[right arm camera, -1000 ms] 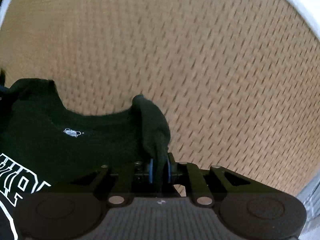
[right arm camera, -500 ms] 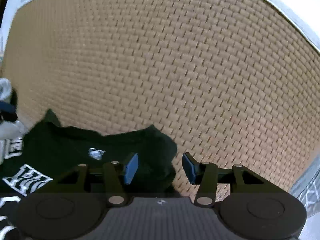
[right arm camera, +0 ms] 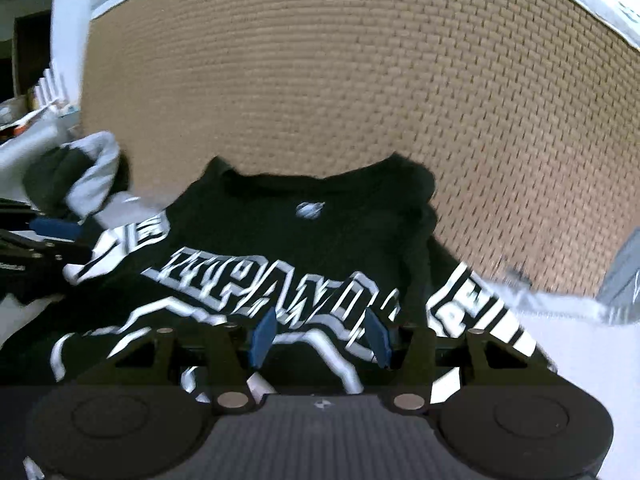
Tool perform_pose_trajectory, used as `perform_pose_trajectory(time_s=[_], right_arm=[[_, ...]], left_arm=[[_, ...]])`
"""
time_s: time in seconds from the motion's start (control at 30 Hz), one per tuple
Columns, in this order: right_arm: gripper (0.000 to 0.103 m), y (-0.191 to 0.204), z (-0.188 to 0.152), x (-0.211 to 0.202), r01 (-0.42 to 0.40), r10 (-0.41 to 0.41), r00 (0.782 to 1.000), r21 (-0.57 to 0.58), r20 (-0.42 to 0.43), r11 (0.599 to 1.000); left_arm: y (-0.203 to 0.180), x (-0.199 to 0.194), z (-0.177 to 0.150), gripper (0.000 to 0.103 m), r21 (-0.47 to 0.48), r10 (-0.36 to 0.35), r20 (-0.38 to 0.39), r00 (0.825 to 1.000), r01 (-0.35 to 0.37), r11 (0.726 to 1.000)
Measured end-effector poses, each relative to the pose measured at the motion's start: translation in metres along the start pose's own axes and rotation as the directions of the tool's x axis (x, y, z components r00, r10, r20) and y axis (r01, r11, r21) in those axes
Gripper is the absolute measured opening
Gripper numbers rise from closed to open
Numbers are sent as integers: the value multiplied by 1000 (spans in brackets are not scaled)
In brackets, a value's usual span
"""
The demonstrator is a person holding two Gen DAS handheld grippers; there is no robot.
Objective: Fold clothes
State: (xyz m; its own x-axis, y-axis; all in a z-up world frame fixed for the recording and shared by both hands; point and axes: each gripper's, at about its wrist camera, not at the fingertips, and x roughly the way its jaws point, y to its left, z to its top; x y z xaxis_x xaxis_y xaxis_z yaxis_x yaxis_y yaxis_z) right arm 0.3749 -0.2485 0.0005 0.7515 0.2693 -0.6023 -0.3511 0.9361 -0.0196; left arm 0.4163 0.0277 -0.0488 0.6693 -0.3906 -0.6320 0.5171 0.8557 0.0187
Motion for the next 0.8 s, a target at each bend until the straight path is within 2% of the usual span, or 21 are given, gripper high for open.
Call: perform_pose_trajectory(time_s=[0.23, 0.43, 0.53, 0.7, 0.8], right_arm=[[53, 24, -37, -36, -12, 12, 999, -13, -31, 1000], [53, 49, -69, -54, -12, 8, 998, -61, -68, 998], [53, 64, -82, -63, -14, 7, 997, -93, -79, 996], [53, 86, -105, -64, 22, -38, 994, -152, -103, 988], [50, 94, -118, -60, 68, -88, 990, -175, -114, 982]], left_arm=[[-26, -29, -31, 53, 8, 4, -11, 1000, -4, 1000], [-45, -47, -55, 55, -97, -8, -31, 999, 5, 995], [-56, -49, -72, 56, -117, 23, -42, 999, -28, 993], [-66, -43, -106, 57, -180, 54, -70, 996, -65, 982], [-74, -41, -120, 57, -185, 75, -81, 994, -89, 979]])
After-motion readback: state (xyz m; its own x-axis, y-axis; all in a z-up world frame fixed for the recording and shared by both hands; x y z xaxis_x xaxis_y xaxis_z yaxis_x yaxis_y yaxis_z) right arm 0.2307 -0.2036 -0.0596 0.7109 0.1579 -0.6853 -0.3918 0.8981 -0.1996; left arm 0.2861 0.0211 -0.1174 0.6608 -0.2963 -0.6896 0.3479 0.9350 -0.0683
